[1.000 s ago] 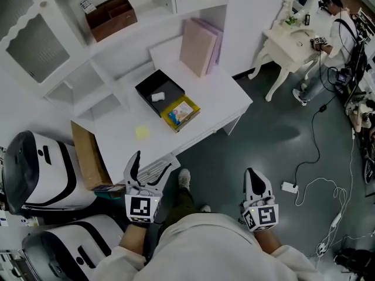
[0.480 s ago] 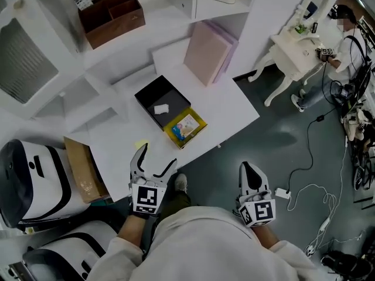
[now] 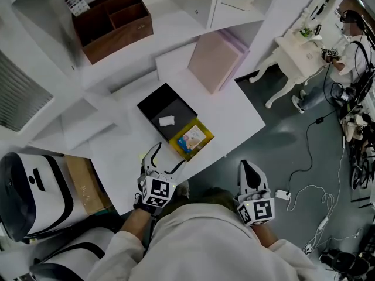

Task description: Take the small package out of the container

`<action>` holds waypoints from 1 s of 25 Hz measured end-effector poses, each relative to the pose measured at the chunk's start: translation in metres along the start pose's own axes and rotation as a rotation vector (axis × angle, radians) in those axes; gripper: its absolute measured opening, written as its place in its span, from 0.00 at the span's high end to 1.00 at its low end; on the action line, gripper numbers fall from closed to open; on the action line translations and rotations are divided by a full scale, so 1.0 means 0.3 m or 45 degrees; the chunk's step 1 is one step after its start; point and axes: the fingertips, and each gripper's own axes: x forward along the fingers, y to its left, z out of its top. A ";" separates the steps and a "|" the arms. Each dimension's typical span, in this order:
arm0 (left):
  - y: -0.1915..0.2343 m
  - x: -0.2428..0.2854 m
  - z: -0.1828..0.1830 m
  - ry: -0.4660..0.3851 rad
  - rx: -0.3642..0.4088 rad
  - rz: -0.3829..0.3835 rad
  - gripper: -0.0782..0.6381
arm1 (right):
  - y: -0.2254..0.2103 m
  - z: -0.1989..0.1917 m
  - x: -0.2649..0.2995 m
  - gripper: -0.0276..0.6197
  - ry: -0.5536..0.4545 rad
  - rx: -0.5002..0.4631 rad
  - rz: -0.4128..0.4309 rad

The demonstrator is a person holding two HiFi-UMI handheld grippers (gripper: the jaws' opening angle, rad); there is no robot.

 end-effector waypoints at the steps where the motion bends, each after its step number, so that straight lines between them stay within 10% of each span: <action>1: -0.003 0.023 -0.017 0.022 0.000 -0.013 0.30 | -0.007 0.001 0.012 0.92 0.005 0.002 -0.005; 25: -0.148 0.589 -0.422 0.556 0.132 -0.167 0.31 | -0.414 -0.086 0.183 0.92 0.140 0.028 -0.001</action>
